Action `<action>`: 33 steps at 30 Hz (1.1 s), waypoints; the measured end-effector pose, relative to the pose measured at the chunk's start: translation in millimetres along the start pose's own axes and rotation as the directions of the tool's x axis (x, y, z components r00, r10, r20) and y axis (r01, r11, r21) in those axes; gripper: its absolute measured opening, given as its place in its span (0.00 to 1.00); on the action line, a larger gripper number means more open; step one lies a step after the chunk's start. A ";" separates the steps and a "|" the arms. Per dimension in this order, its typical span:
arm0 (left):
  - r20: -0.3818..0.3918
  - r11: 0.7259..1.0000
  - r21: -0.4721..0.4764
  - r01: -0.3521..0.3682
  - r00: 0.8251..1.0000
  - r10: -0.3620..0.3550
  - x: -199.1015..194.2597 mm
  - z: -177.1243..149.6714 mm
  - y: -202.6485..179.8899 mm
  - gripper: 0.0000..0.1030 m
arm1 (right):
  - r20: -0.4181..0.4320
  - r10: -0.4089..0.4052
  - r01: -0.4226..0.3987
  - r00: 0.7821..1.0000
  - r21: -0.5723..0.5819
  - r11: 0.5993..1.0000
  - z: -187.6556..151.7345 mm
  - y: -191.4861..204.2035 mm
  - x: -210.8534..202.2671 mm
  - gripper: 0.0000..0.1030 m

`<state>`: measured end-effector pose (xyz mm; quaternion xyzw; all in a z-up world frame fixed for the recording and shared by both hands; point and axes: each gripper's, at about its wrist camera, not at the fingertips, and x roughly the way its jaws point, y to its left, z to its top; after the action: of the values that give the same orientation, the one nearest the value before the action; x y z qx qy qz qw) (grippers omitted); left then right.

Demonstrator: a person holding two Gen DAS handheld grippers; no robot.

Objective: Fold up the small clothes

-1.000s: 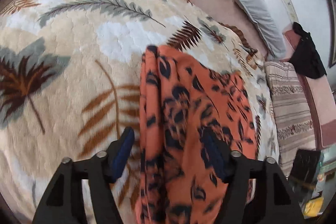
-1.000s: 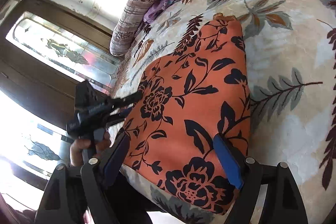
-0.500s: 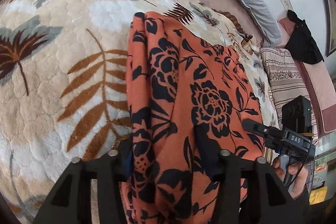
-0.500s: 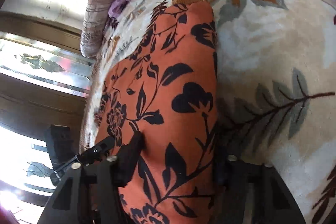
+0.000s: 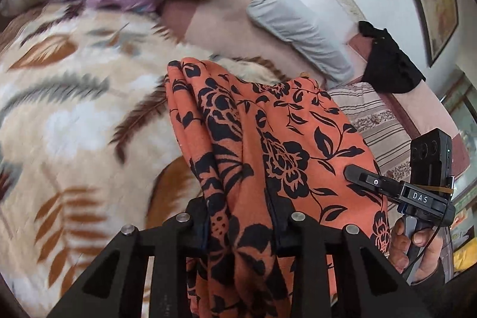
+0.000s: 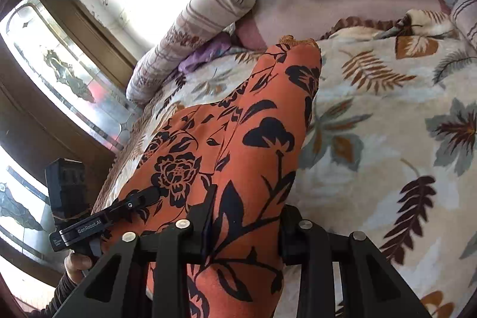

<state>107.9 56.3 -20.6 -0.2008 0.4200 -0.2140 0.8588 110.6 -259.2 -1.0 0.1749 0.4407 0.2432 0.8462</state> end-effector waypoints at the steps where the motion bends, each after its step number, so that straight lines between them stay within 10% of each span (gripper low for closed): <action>1: -0.009 1.000 0.008 0.005 1.000 -0.005 10.6 4.9 -7.0 0.30 | 0.016 -0.007 0.007 1.000 0.011 1.000 6.5 -8.1 -2.6 0.34; 5: -0.076 0.999 0.005 -0.041 0.996 0.041 60.1 5.0 -13.4 0.36 | 0.020 -0.013 0.012 1.000 0.085 0.996 14.3 -59.4 6.7 0.34; 8: -0.247 0.981 0.027 -0.194 0.949 0.194 107.8 -13.2 0.8 0.46 | -0.056 -0.117 0.126 0.992 0.194 0.973 -3.0 -111.6 33.3 0.39; 9: -0.244 0.980 0.023 -0.200 0.949 0.199 108.8 -19.5 6.7 0.65 | -0.102 -0.169 0.188 0.980 0.223 0.957 -12.7 -126.3 42.4 0.44; 11: -0.189 0.976 0.008 -0.217 0.958 0.215 92.8 -23.7 11.5 0.72 | -0.082 -0.148 0.165 0.986 0.282 0.945 -28.5 -142.6 41.6 0.53; 19: -0.082 0.943 0.107 -0.316 0.942 0.325 48.4 -23.6 -7.1 0.71 | 0.134 -0.133 0.112 0.982 0.152 0.982 -11.3 -85.2 -13.4 0.64; 26: -0.058 0.920 0.119 -0.373 0.922 0.382 43.7 -28.1 -12.5 0.71 | -0.079 -0.163 0.176 0.984 0.207 0.962 -29.8 -103.8 37.9 0.76; 33: -0.041 0.914 0.110 -0.390 0.917 0.396 41.4 -28.5 -12.5 0.72 | 0.037 -0.179 0.174 0.983 0.121 0.977 -12.6 -72.4 21.8 0.78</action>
<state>105.4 19.1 -56.5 -0.0624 0.4670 -0.0641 0.8797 129.6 -305.3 -59.3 0.1903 0.4476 0.1365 0.8630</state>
